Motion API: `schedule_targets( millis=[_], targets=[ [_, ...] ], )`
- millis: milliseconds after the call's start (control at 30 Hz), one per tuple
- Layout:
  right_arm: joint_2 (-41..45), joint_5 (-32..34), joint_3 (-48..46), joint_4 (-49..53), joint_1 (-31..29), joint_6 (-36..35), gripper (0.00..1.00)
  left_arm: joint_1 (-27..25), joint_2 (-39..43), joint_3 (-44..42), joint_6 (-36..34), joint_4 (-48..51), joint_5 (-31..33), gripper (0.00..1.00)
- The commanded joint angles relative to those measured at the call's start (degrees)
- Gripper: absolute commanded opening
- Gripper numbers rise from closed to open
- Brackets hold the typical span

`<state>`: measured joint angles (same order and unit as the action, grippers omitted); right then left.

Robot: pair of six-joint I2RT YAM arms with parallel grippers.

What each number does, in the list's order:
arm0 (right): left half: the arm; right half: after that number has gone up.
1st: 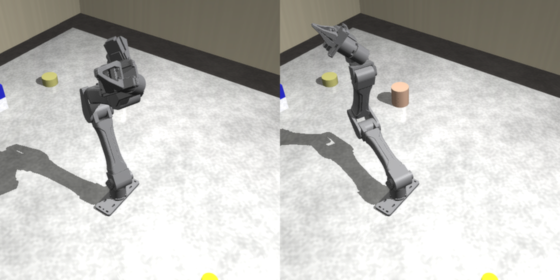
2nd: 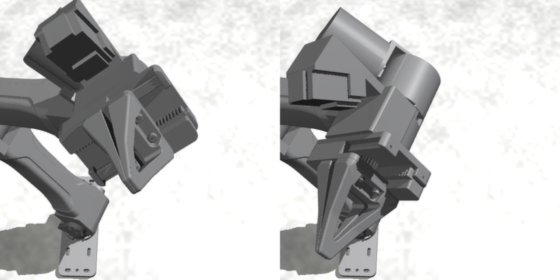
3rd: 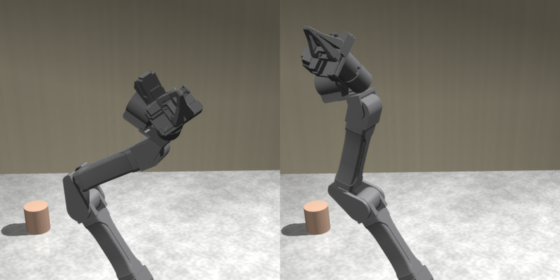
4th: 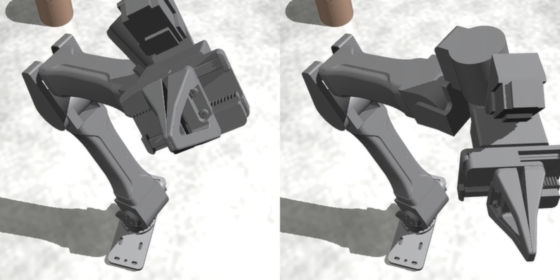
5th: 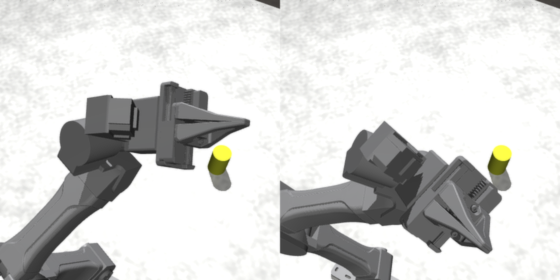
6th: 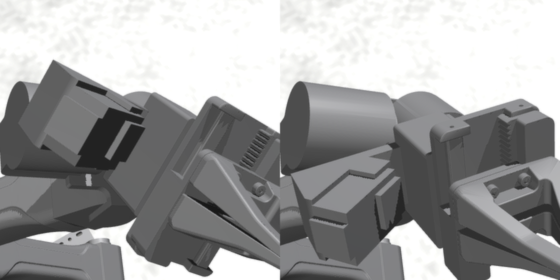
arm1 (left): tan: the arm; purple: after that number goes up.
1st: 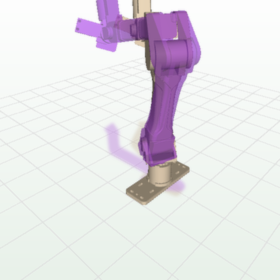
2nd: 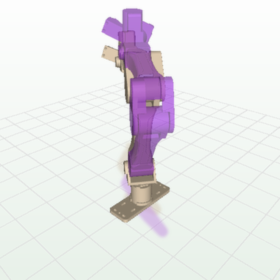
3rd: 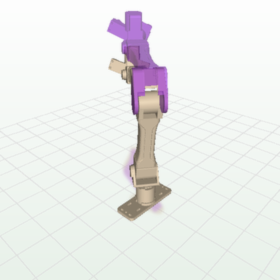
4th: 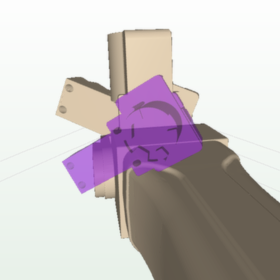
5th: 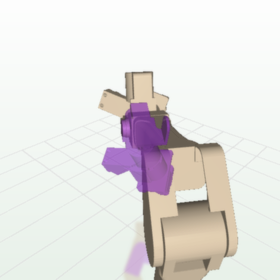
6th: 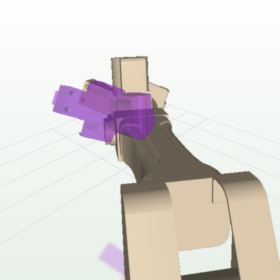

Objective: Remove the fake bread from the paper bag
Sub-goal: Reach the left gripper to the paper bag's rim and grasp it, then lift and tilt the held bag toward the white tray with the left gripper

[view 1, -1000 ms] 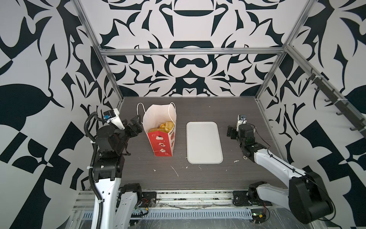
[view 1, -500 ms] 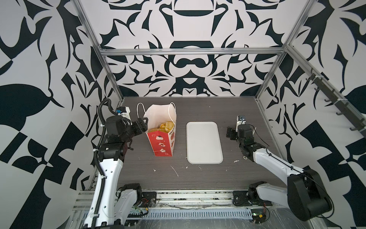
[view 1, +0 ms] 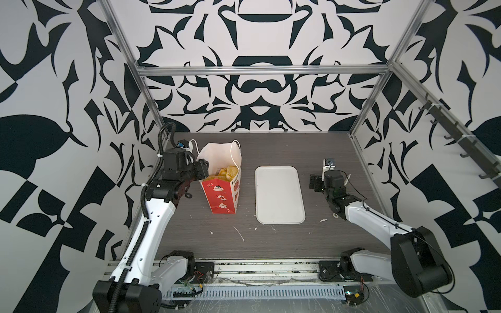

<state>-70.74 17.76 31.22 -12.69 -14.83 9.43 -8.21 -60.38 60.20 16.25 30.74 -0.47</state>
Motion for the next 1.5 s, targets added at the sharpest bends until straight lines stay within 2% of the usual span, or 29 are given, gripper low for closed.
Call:
schedule_targets(
  millis=[0,133,233,433,767,1300,1467],
  targets=[
    [-0.19,-0.14,0.52,-1.37,-0.13,0.85,0.95,-1.2,-0.53,2.52,-0.29,2.74,4.93,0.39],
    [-0.32,-0.17,0.59,-1.29,-0.2,0.84,0.95,-3.07,-0.88,3.63,-0.38,2.74,7.61,0.12],
    [-0.4,-0.27,0.62,-1.35,-0.16,0.85,0.95,-3.55,-1.81,5.09,-0.88,2.74,8.03,0.0],
    [-0.27,-0.4,0.59,-1.2,-0.18,0.94,0.95,-3.75,-4.93,9.35,-4.74,2.65,7.09,0.0],
    [-0.27,-0.92,0.16,-1.57,-0.12,1.37,0.96,-3.75,-15.48,19.33,-18.09,1.05,5.36,0.0],
    [1.22,-0.84,-0.72,-2.08,-0.12,1.46,0.96,-3.57,-32.52,40.93,-35.73,-0.5,3.55,0.0],
    [1.46,-1.22,-0.8,-1.47,-0.19,1.48,0.96,-3.39,-34.9,41.48,-44.06,-5.13,1.59,0.0]
  ],
)
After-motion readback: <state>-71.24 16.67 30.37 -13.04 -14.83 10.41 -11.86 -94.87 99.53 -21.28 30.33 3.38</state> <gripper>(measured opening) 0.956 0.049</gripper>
